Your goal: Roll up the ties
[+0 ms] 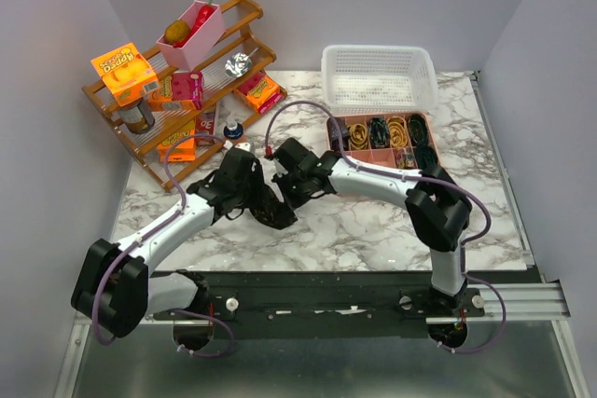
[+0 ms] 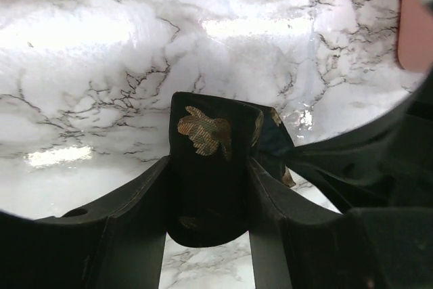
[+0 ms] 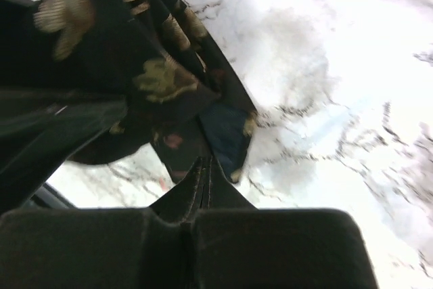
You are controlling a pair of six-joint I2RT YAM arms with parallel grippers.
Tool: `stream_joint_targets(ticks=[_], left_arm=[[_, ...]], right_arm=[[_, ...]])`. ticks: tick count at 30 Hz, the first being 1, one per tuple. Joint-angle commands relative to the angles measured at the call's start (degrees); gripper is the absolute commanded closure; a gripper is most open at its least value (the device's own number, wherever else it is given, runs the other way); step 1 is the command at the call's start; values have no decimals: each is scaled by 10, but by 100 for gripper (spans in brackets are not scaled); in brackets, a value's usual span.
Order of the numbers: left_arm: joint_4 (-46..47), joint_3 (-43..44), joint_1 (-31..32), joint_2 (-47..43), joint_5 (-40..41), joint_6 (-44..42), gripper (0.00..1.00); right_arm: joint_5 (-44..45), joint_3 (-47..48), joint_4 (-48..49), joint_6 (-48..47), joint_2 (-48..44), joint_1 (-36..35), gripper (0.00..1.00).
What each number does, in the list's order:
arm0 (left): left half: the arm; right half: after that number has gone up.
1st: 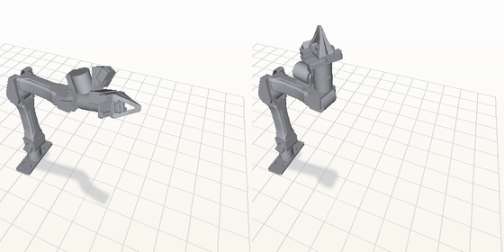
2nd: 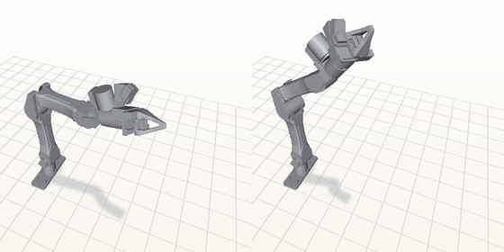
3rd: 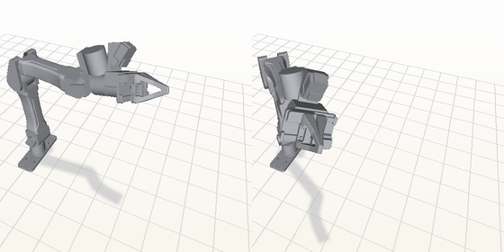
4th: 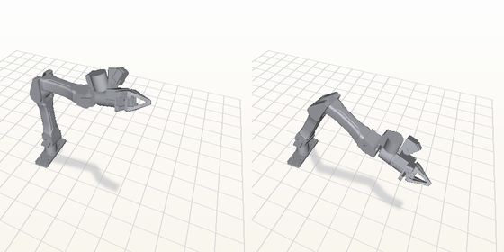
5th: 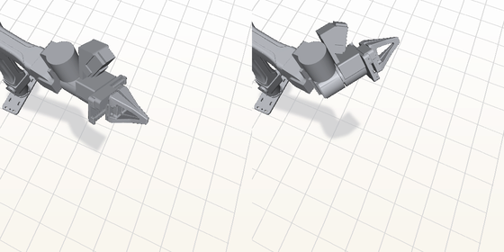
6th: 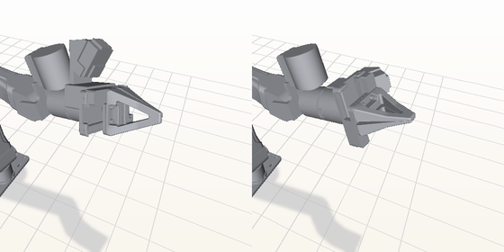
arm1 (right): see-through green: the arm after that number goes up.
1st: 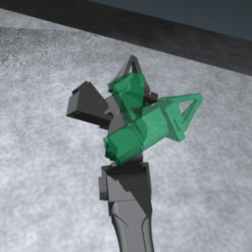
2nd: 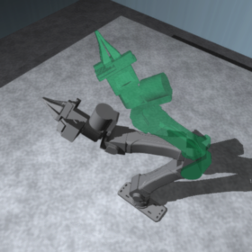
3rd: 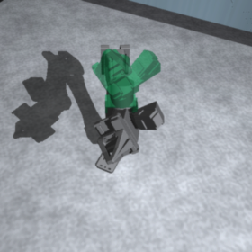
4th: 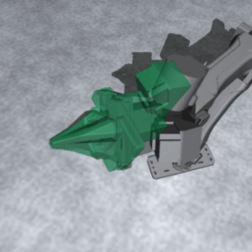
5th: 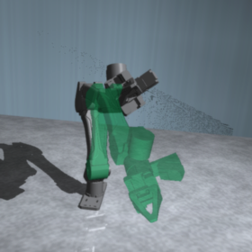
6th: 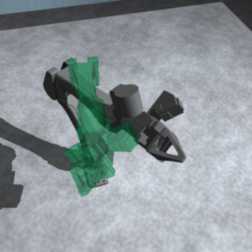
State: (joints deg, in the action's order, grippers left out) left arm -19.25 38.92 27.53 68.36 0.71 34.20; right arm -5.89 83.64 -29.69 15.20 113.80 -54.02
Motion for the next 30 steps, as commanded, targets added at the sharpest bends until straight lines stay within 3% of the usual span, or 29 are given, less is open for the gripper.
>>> stream_joint_targets(ticks=[1,11,18,30], left_arm=[[-102,54,26,12,116,-16,46],[-164,83,78,42,221,-4,46],[-185,78,137,74,287,25,48],[-272,175,263,222,395,97,48]], right_arm=[[28,-20,-6,-6,-68,22,99],[33,-62,2,-6,-141,105,99],[39,-80,5,-6,-151,127,99],[55,-104,10,-1,-165,150,99]])
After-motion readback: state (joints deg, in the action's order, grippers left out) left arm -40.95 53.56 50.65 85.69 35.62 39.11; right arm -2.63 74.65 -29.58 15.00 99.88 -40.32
